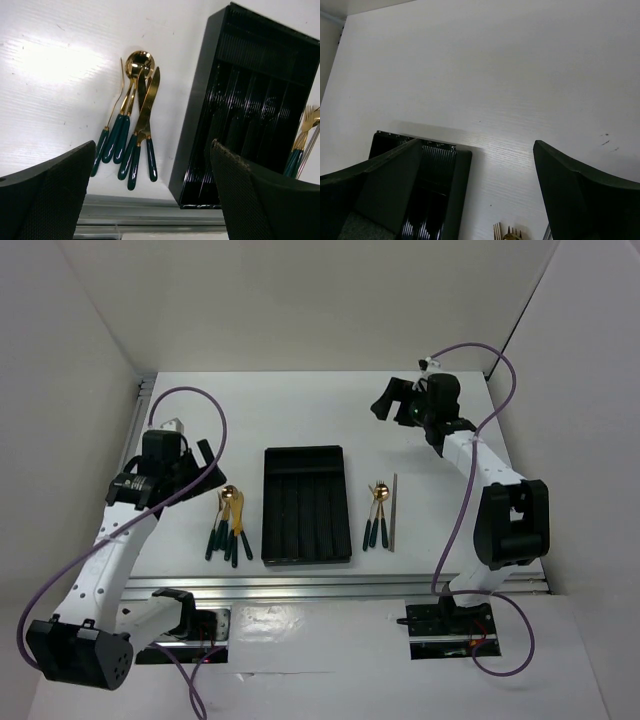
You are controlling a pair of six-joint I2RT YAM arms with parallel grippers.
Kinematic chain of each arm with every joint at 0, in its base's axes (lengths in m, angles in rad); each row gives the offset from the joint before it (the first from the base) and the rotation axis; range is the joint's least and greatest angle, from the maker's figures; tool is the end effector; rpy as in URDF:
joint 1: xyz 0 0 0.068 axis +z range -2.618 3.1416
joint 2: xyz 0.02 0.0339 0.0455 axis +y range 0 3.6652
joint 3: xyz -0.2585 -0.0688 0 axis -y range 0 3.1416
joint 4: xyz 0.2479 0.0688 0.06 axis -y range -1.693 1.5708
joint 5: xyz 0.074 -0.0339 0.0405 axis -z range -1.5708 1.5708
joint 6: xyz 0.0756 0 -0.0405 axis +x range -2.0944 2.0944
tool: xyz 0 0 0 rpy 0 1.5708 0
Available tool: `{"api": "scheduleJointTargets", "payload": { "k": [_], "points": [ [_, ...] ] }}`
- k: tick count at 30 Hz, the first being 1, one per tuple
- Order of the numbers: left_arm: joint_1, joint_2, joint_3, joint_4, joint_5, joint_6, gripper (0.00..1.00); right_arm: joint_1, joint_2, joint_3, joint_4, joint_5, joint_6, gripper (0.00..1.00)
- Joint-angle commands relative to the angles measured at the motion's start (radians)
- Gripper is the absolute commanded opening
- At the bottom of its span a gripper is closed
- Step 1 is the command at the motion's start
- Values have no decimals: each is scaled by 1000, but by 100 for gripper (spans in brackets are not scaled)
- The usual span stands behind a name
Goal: Sort the eating utensils into containers
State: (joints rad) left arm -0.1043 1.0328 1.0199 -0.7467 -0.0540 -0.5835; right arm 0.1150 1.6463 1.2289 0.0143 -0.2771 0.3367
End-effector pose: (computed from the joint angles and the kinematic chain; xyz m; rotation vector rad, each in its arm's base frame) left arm 0.2437 -0.0214 0.2893 -0.5831 2.2724 -0.2800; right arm 0.4202 0.0694 0.2681 0.0380 2.0011 0.5657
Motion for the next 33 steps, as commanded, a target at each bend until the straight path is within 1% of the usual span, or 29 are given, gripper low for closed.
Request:
{"api": "scheduleJointTargets", "payload": {
  "k": [1,2,4,7,8,11,13,15,16,18,20,23,26,29,33],
  "points": [
    [-3,1,46,16,-38,-21,100,-6,-13,33,29,-10,-14,100],
    [-3,-14,16,42,-26,-7,100,-6,-2,100,0,-10,-15,100],
    [-3,-27,-13,136,-14,4,100,-6,7,151,-62,-10,-28,100],
    [-3,15,-12,153,17,4,100,-6,-16,120,-28,10,-39,100],
    [-3,35,9,130,17,4,100,-6,-38,98,13,22,-39,100],
    [-3,122,19,66,-16,-28,100,-6,-57,41,48,23,-30,100],
    [-3,157,0,20,-53,-80,100,-6,-57,52,38,23,-30,100],
    [-3,206,-12,-3,-81,-120,100,-6,-28,87,-35,23,-30,100],
    [-3,222,-12,-28,-108,-157,96,-6,-28,101,-54,33,-30,100],
    [-3,263,-3,-65,-135,-188,94,-6,-45,84,-44,33,-30,100],
    [-3,273,8,-100,-158,-199,94,-6,-66,21,10,33,-30,100],
    [-3,273,-4,-100,-167,-219,94,-6,-80,-8,33,33,-30,100],
    [-3,273,-41,-72,-158,-228,89,-6,-54,32,-3,42,-39,100],
    [-3,300,-63,-63,-196,-248,88,-6,-42,50,-25,52,-39,100],
    [-3,339,-72,-54,-208,-260,83,-6,-42,31,-25,52,-39,100]
  ]
}}
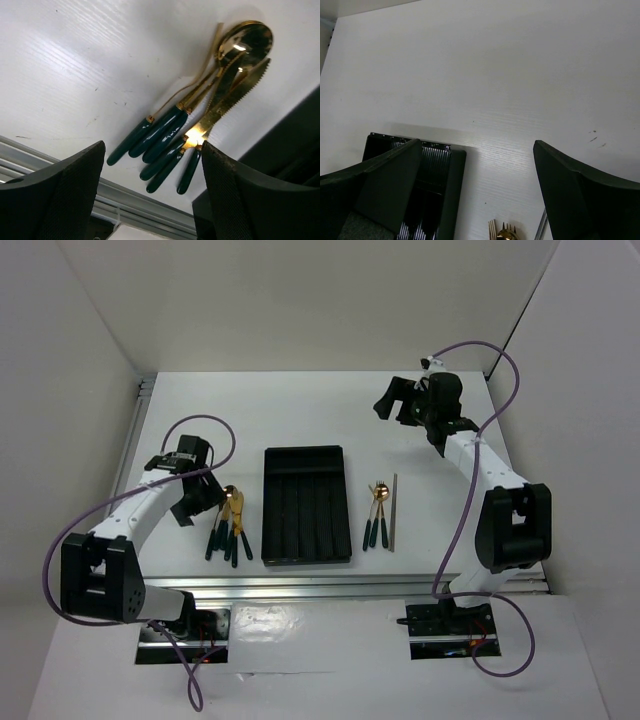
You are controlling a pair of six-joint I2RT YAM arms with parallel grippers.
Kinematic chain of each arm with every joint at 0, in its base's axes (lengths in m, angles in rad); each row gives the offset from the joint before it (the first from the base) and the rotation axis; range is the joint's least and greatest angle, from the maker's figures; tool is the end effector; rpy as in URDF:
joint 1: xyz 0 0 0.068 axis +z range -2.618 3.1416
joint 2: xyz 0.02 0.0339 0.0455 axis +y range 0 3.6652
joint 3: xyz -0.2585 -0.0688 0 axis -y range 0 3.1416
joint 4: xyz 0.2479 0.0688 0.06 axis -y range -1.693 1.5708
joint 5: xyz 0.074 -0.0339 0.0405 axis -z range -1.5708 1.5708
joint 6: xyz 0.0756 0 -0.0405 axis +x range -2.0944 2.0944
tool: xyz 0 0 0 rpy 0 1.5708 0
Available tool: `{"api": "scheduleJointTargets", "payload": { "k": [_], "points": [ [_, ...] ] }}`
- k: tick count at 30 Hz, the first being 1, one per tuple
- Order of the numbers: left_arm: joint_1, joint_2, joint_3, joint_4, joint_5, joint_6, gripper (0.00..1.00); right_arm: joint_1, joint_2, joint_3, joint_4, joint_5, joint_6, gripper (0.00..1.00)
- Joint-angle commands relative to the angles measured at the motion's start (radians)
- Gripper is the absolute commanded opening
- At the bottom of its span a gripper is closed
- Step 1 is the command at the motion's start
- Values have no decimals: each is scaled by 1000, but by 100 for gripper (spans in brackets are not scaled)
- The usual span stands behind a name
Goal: Sort the eating utensils into containers
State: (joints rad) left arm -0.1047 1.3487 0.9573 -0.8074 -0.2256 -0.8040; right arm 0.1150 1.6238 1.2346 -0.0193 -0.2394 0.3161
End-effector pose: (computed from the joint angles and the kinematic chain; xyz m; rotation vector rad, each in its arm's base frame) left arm 0.2691 -0.0113 0.1890 -0.9826 2.5261 0.0520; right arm 0.4163 0.0661 0.2745 0.0435 2.0030 0.5152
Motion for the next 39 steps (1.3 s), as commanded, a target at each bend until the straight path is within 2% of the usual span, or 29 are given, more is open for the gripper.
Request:
{"api": "scheduleJointTargets", "payload": {
  "k": [1,10,25,39],
  "points": [
    [-3,35,-9,7,-49,-40,83,-6,-19,25,9,14,-18,100],
    [7,96,-20,40,-77,-21,70,-6,11,48,-1,34,-28,100],
    [16,178,-46,86,-41,46,68,-6,21,60,-48,114,-28,100],
    [16,222,-46,108,-20,46,58,-6,21,60,-57,134,-28,100]
  ]
}}
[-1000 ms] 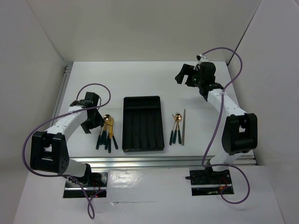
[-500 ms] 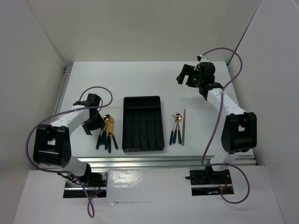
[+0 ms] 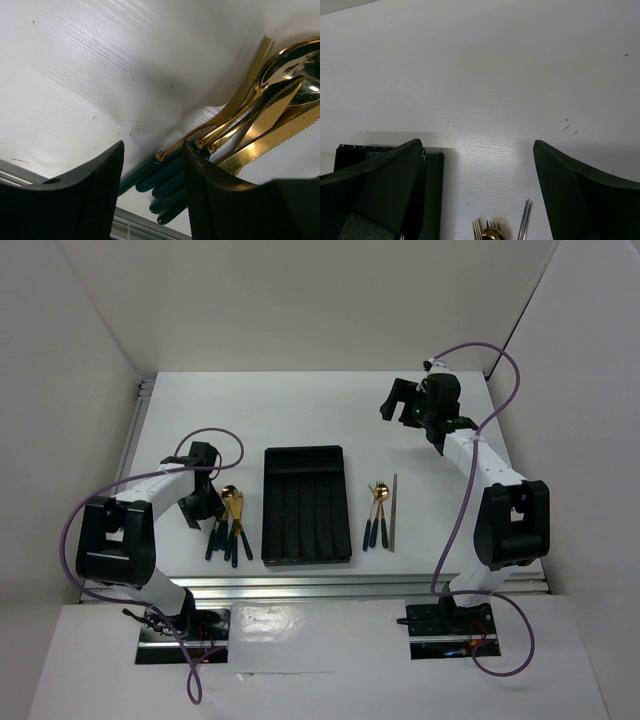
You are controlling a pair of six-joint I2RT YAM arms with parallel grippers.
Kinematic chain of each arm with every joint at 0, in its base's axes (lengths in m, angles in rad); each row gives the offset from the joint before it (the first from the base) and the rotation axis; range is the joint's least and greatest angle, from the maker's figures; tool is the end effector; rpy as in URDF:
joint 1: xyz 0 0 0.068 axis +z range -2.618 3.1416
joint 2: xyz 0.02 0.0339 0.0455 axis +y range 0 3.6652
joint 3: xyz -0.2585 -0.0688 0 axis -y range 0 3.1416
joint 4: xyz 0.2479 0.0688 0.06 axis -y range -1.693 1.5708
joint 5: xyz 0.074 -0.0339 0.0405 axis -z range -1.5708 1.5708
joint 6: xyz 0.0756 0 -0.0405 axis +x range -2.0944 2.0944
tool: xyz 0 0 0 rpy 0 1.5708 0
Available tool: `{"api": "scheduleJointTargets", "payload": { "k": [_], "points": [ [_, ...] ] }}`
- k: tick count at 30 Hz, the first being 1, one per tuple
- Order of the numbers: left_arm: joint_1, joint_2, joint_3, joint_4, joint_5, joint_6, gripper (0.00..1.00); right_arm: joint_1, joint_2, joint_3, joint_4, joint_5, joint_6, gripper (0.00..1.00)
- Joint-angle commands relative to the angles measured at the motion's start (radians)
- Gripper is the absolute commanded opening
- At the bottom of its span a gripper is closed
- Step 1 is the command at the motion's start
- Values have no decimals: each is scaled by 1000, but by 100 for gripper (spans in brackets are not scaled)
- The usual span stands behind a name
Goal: Sort the eating utensils into containers
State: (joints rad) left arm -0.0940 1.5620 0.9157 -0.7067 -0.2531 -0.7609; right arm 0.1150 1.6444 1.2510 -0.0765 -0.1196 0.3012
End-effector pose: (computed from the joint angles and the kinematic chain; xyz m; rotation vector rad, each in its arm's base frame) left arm 0.2841 -0.0078 0.1269 -0.9645 2.6640 0.1996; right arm 0.4200 0.0576 0.2642 0.1160 2.0553 0.3814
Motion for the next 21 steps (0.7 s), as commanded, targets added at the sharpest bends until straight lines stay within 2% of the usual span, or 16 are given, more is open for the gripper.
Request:
{"api": "scheduleJointTargets", "payload": {
  "k": [1,9,14,18,19,21],
  "points": [
    [5,9,-5,7,8,3,56,-6,0,44,0,14,-13,100],
    [5,38,-14,16,8,-6,48,-6,-9,44,-9,24,-13,100],
    [5,47,-14,16,-3,-6,33,-6,-18,34,-9,34,-13,100],
    [5,58,-14,16,-3,-17,11,-6,-18,34,-9,34,-13,100],
    [5,58,-14,16,-3,-17,0,-6,-18,34,-9,34,-13,100],
    [5,69,-14,7,-12,-17,0,-6,-18,34,-9,34,-13,100]
  ]
}}
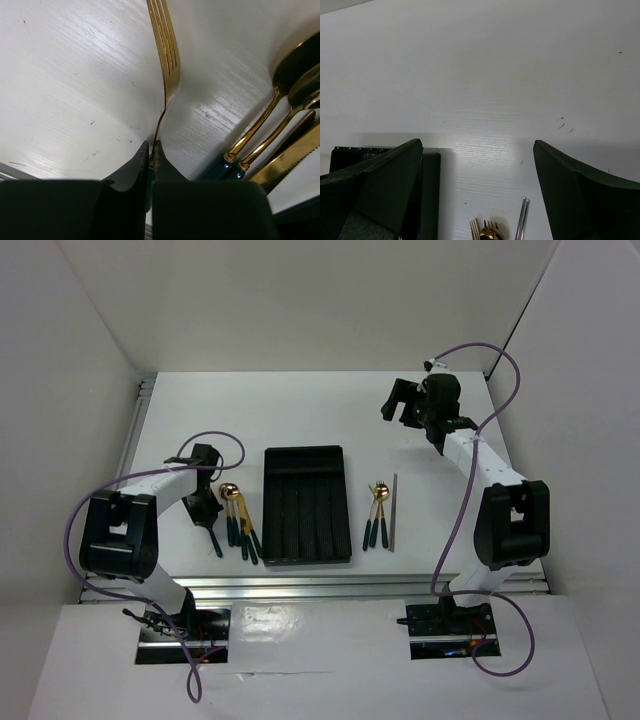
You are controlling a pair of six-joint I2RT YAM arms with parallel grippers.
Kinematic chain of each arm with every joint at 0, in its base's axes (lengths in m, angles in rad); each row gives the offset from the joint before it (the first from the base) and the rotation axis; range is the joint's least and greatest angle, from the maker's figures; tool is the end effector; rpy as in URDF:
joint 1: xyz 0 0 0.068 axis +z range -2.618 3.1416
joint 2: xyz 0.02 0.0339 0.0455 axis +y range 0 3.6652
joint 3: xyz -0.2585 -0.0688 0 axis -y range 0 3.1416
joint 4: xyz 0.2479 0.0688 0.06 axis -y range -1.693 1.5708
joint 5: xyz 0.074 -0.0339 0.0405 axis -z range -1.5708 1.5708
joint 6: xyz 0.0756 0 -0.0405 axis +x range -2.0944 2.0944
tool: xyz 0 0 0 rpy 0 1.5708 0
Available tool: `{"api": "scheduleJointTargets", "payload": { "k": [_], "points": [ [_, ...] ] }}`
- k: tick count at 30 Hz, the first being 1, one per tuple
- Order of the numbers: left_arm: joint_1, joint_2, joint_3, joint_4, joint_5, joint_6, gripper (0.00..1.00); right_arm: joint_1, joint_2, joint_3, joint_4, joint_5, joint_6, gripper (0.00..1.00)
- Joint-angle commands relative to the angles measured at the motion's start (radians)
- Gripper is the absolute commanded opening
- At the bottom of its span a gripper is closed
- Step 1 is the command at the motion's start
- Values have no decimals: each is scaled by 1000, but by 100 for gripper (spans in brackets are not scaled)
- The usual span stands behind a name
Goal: Sort the eating utensils into containers
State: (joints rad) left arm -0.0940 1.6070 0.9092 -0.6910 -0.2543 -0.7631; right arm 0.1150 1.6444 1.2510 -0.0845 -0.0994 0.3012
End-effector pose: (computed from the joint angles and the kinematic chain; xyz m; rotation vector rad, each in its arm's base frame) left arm 0.2850 -0.0078 0.1138 -0.9716 2.6932 0.2243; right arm 0.4198 0.0560 0.2631 0.1297 2.0614 0.3599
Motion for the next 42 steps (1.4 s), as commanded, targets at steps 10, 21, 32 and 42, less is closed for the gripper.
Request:
{"api": "scheduleJointTargets", "payload": {
  "k": [10,21,32,42],
  "points": [
    [5,-70,193,-133,-36,82,0,-6,-9,44,8,3,-4,100],
    [-49,-223,330,-81,410,337,0,-6,22,74,-1,12,16,100],
    [-294,-107,382,42,504,338,0,-6,-11,36,-20,67,16,100],
    [-332,-73,304,71,446,280,0,-6,-43,-15,-9,96,16,100]
  ]
}}
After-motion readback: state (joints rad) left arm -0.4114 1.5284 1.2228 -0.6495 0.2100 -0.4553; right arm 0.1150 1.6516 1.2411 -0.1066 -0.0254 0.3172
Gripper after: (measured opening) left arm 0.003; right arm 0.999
